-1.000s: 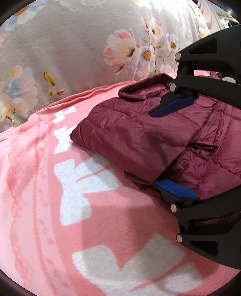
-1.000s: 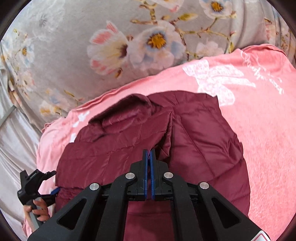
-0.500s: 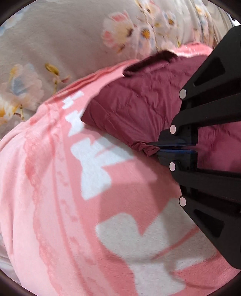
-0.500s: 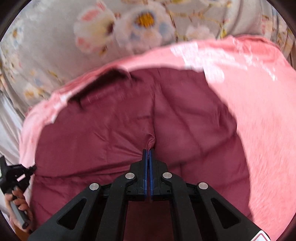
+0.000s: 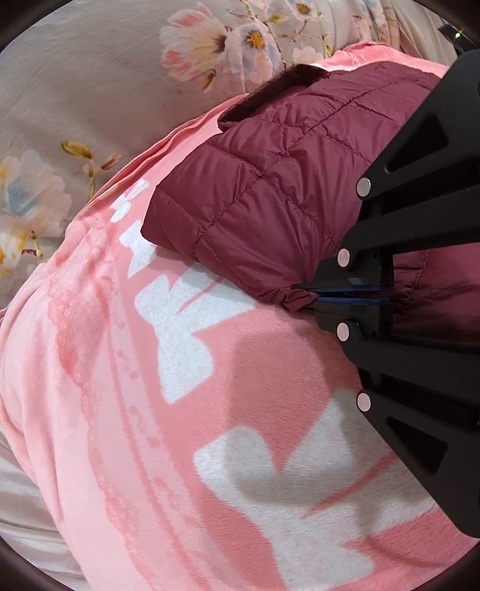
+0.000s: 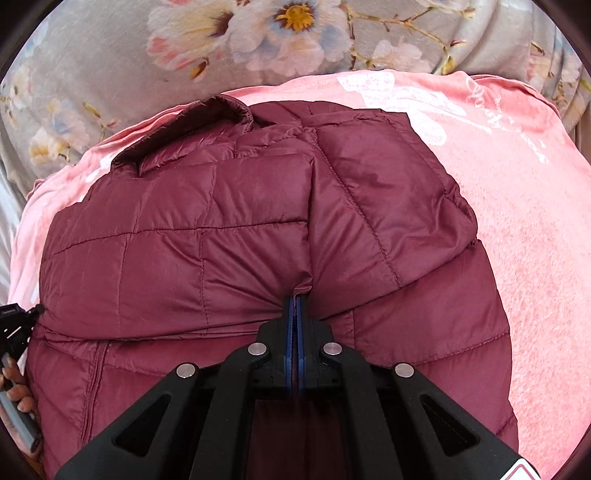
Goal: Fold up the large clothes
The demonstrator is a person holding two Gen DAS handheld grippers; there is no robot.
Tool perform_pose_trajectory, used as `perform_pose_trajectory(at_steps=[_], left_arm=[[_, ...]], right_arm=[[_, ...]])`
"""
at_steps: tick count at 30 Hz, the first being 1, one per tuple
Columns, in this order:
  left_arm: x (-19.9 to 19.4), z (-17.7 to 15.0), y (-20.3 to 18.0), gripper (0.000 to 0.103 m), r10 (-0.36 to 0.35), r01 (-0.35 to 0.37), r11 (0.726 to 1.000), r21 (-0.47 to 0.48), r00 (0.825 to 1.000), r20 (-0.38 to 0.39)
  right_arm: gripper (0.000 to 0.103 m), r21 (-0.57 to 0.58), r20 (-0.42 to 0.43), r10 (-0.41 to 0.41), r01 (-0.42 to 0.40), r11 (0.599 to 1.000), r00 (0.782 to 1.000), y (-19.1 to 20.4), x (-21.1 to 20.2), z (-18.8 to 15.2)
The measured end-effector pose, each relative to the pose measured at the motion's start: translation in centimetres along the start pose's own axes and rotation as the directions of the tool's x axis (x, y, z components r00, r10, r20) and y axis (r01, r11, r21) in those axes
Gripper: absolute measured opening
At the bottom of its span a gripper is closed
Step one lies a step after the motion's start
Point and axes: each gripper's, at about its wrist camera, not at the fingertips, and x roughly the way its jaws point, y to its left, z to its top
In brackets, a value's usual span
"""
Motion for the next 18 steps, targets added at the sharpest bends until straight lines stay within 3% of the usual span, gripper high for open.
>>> perform_pose_trajectory(at_steps=[3,6,7,9,10,14,18], left_arm=[[-0.3,0.0,-0.8,0.002,0.030,-0.031,0.998,0.046,0.999,0.011],[-2.4,0.1,-1.1,0.005,0.032,-0.035,0.996,0.082,0.998,0.045],[-3.4,0.1,-1.3,0.014,0.035,-0.041,0.995,0.090,0.997,0.068],[-5.6,0.6,-1.9,0.028,0.036,-0.049,0.993,0.110,0.992,0.124],[-6.5,1.0,-2.4,0.030,0.038,-0.057,0.991,0.124,0.988,0.147],[-8.2,2.9,-5.6,0.030,0.005,-0.038,0.984,0.173,0.982,0.188],[-6.4,5.3,-9.1,0.030,-0.007,-0.038,0.970,0.241,0.982,0.187]], right_arm=[[0.005,0.022,0.009,0.027,-0.027,0.999,1.000,-0.3,-1.1,0.1],[0.033,0.045,0.087,0.006,-0.010,0.999,0.996,-1.3,-4.0,-0.4],[0.037,0.051,0.105,0.007,-0.013,0.999,0.994,-1.5,-4.7,-0.5],[0.037,0.062,0.130,0.017,-0.025,0.998,0.991,-1.8,-5.9,-0.3],[0.037,0.065,0.142,0.034,-0.043,0.997,0.989,-1.8,-6.5,0.0],[0.035,0.067,0.157,0.102,-0.113,0.991,0.982,-0.7,-7.2,2.1],[0.032,0.024,0.170,0.122,-0.128,0.991,0.978,1.8,-6.3,4.5]])
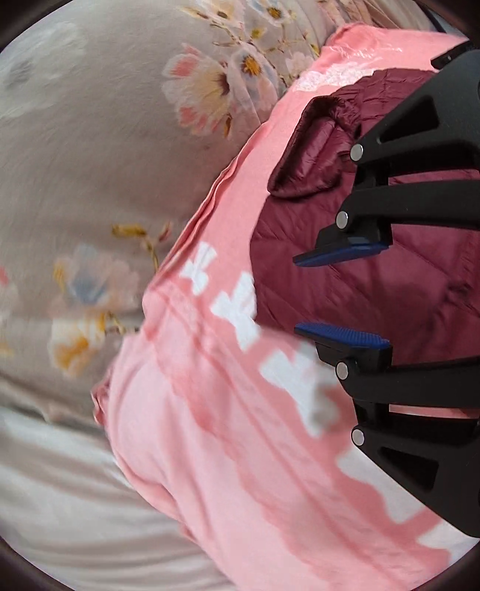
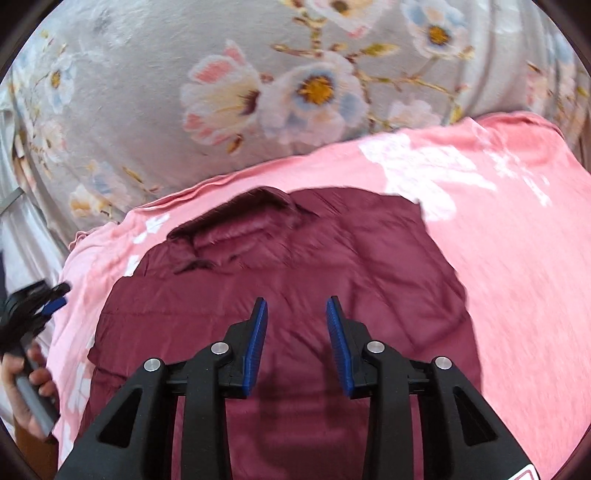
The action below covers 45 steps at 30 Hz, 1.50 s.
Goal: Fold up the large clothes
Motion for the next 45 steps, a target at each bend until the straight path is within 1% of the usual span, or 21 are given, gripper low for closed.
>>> perform_pose_trajectory(at_steps=[4,5,11,15,19,22,24,25,26,27,29,31,32,34,35,36,38,40,41,42,45], left_arm=[[4.5,1.8,-1.7,0.030,-0.008,0.006,1.000,-0.026,0.999,-0.050],[5.2,1.8,-1.7,0.029,-0.002,0.000,1.000,-0.030,0.998,-0.059],[12.3,1.3,-0.2,0.028,0.043,-0.060,0.994,-0.092,0.982,-0.182],[14.4,0.3,0.7,0.017,0.120,-0.131,0.990,-0.042,0.972,-0.200],[15.2,-0.8,1.7,0.008,0.160,-0.163,0.987,-0.004,0.969,-0.189],[15.2,-1.0,1.5,0.007,0.178,-0.176,0.984,0.026,0.968,-0.176],[15.1,-0.9,1.1,0.007,0.204,-0.199,0.979,0.046,0.960,-0.191],[14.8,-0.8,0.9,0.007,0.218,-0.212,0.976,0.053,0.957,-0.193],[14.1,-0.6,0.6,0.007,0.217,-0.210,0.976,0.057,0.958,-0.189],[13.4,-0.3,0.2,0.007,0.195,-0.188,0.981,0.056,0.964,-0.178],[11.1,0.4,-1.4,0.007,0.125,-0.118,0.991,0.057,0.982,-0.145],[9.9,0.9,-3.2,0.016,0.044,-0.036,0.998,0.051,0.987,-0.154],[9.4,1.0,-4.1,0.019,-0.002,0.009,0.999,0.040,0.985,-0.171],[9.3,0.8,-6.0,0.032,-0.118,0.116,0.993,-0.020,0.966,-0.230],[9.8,0.5,-6.9,0.035,-0.180,0.169,0.983,-0.066,0.946,-0.268],[10.3,0.2,-7.5,0.039,-0.207,0.189,0.978,-0.088,0.934,-0.291],[11.7,-1.0,-9.0,0.041,-0.244,0.215,0.969,-0.120,0.907,-0.342],[13.6,-2.4,-9.8,0.041,-0.277,0.224,0.959,-0.174,0.876,-0.394],[14.3,-2.9,-9.9,0.041,-0.288,0.224,0.955,-0.197,0.866,-0.409],[14.9,-3.5,-10.0,0.041,-0.294,0.219,0.951,-0.220,0.861,-0.415],[14.6,-4.0,-10.8,0.040,-0.280,0.214,0.955,-0.204,0.876,-0.392]], right_arm=[[0.028,-0.046,-0.011,-0.006,0.006,0.999,1.000,1.4,2.6,0.7],[0.024,-0.052,-0.021,-0.009,0.008,0.999,1.000,1.6,3.5,0.8],[0.015,-0.062,-0.083,-0.037,0.032,0.998,0.996,1.2,8.1,0.7],[0.006,-0.061,-0.128,-0.062,0.055,0.997,0.990,0.4,9.9,-0.4],[0.001,-0.040,-0.153,-0.066,0.061,0.997,0.986,-0.5,10.6,-1.1],[0.000,-0.046,-0.168,-0.069,0.062,0.997,0.983,-0.5,10.9,-1.1],[0.002,-0.054,-0.173,-0.074,0.065,0.996,0.982,-0.4,10.6,-0.9],[0.013,-0.041,-0.166,-0.058,0.052,0.998,0.984,-0.3,9.9,-0.5],[0.019,-0.025,-0.149,-0.029,0.026,0.999,0.988,-0.3,9.1,0.0],[0.021,-0.016,-0.130,-0.008,0.007,1.000,0.992,-0.3,8.5,0.5],[0.032,0.009,-0.080,0.026,-0.025,1.000,0.996,-0.2,7.4,2.2],[0.036,0.045,-0.064,0.067,-0.064,0.997,0.996,-0.2,7.5,4.2],[0.037,0.051,-0.059,0.070,-0.067,0.996,0.996,0.0,7.8,4.8],[0.043,0.059,-0.042,0.069,-0.066,0.996,0.997,0.2,8.9,6.1],[0.048,0.068,-0.038,0.070,-0.068,0.995,0.997,0.3,9.6,6.6],[0.051,0.088,-0.042,0.083,-0.079,0.993,0.996,0.1,10.6,7.2],[0.059,0.118,-0.050,0.081,-0.075,0.990,0.995,-0.2,11.9,7.8],[0.061,0.149,-0.084,0.069,-0.056,0.987,0.994,-0.7,14.0,8.2],[0.061,0.160,-0.108,0.068,-0.050,0.986,0.992,-1.0,15.0,8.1],[0.061,0.168,-0.127,0.070,-0.048,0.985,0.989,-1.1,15.7,7.9],[0.060,0.151,-0.176,0.104,-0.078,0.985,0.979,-0.5,17.3,7.2]])
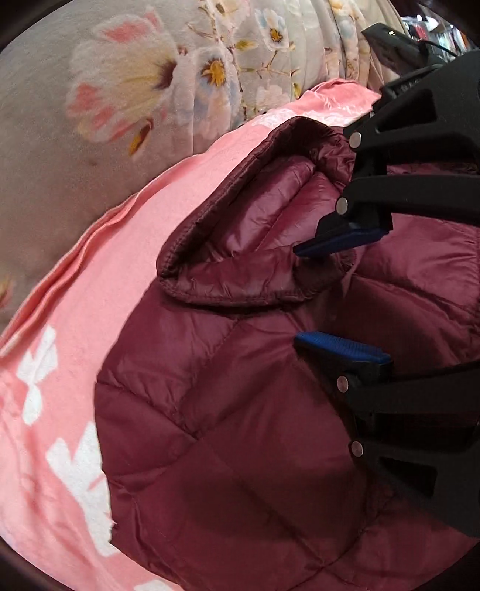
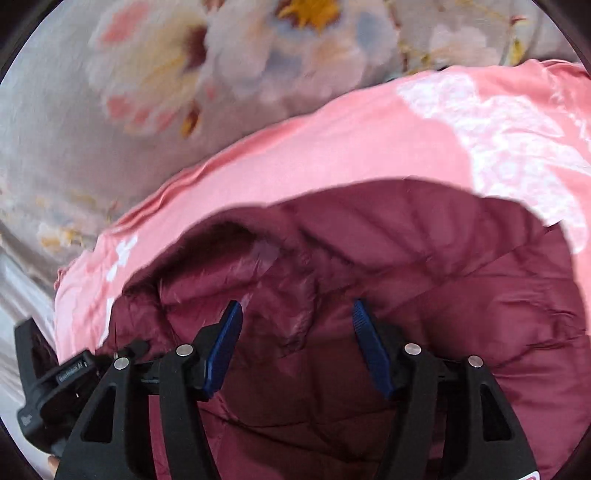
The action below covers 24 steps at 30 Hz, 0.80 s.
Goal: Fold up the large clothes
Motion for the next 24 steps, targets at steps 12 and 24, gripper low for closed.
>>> perform_pose_trajectory(at_steps=[12,24], left_arm=[[-4.4,-1.5,-1.9,0.007,-0.032,0.009,0.988,0.156,0.988,0.150],[-0.7,-2.3,-0.5,0.008,0.049,-0.068,0.983,0.173,0.993,0.111]], right_arm=[[0.004,-0.078,0.092,0.112,-0.105,0.991,0.989,0.4,-3.5,-1.3],[0.043,0.090,-0.048,0.247,-0.242,0.966,0.968,-2.7,0.0,-3.1]])
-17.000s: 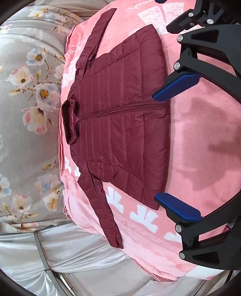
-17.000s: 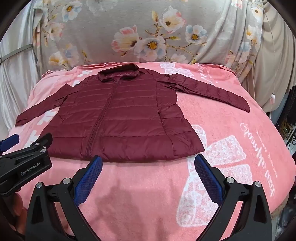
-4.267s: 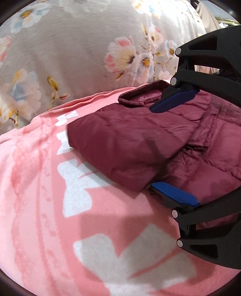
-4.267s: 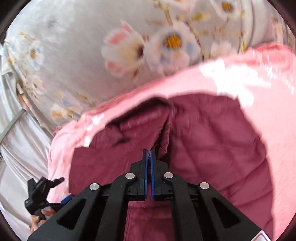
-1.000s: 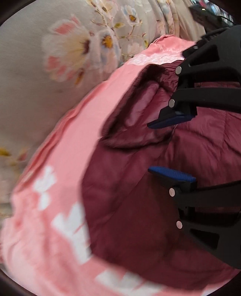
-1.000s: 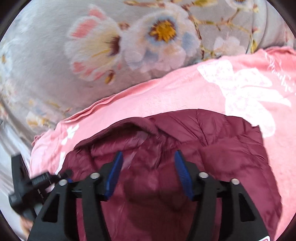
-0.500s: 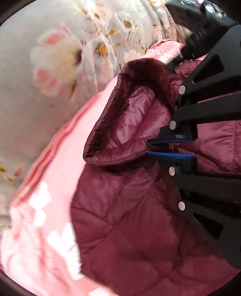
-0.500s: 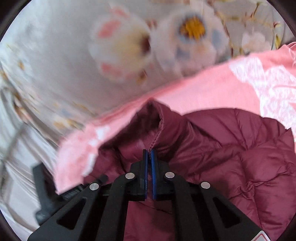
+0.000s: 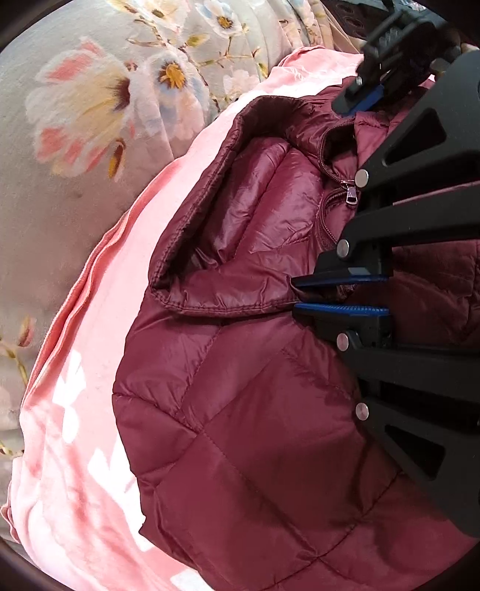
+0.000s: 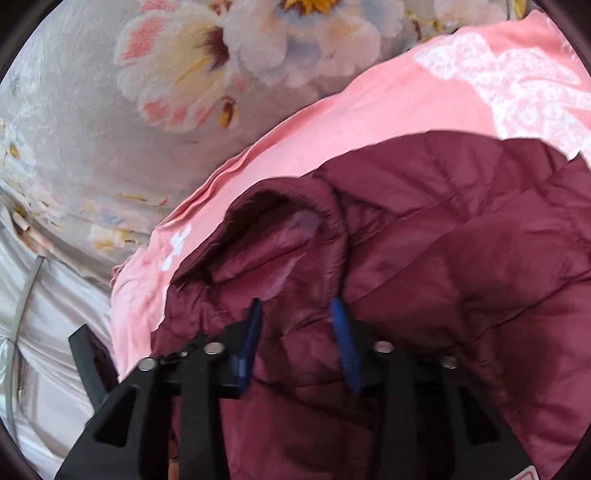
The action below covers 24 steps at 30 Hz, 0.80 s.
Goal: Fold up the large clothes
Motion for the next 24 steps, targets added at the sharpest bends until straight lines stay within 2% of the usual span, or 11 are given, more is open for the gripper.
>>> perform_pose_trajectory(at_steps=[4,5,8,11,13,15,18,20,24], left_arm=[[0.1,0.0,0.0,0.009,0.001,-0.001,1.000,0.002,1.000,0.002],[0.1,-0.1,-0.1,0.009,0.001,-0.001,1.000,0.003,1.000,0.003],[0.2,-0.1,0.0,0.009,0.001,-0.001,1.000,0.005,1.000,0.006],[0.2,-0.2,-0.1,0.009,0.002,-0.002,1.000,0.008,1.000,0.007],[0.1,-0.3,0.1,0.009,-0.001,0.000,1.000,0.009,1.000,0.008],[0.0,-0.3,0.2,0.009,0.001,-0.001,1.000,0.010,1.000,0.008],[0.0,-0.4,0.1,0.009,0.014,-0.015,1.000,0.017,1.000,0.012],[0.1,-0.4,-0.1,0.009,0.020,-0.021,1.000,0.022,1.000,0.012],[0.2,-0.4,-0.4,0.010,0.032,-0.033,0.999,0.036,0.999,0.010]], right_arm=[[0.042,-0.035,-0.046,0.004,-0.006,0.999,0.999,2.0,1.6,-0.5],[0.030,-0.049,-0.041,-0.004,0.002,0.999,0.999,2.5,1.6,-0.7],[0.008,-0.104,0.015,0.012,-0.010,0.994,1.000,4.4,0.6,-0.2],[0.005,-0.156,0.102,0.034,-0.018,0.988,0.994,6.0,-1.8,0.2],[0.004,-0.185,0.125,-0.002,0.025,0.982,0.992,5.8,-2.5,-0.1],[0.003,-0.199,0.103,-0.099,0.118,0.973,0.990,4.6,-1.3,-0.6],[0.001,-0.148,0.034,-0.200,0.203,0.968,0.979,1.3,0.8,-1.3],[0.000,-0.125,0.012,-0.195,0.195,0.973,0.981,0.1,1.2,-1.5],[0.000,-0.159,0.008,-0.231,0.229,0.960,0.973,0.4,1.3,-1.8]])
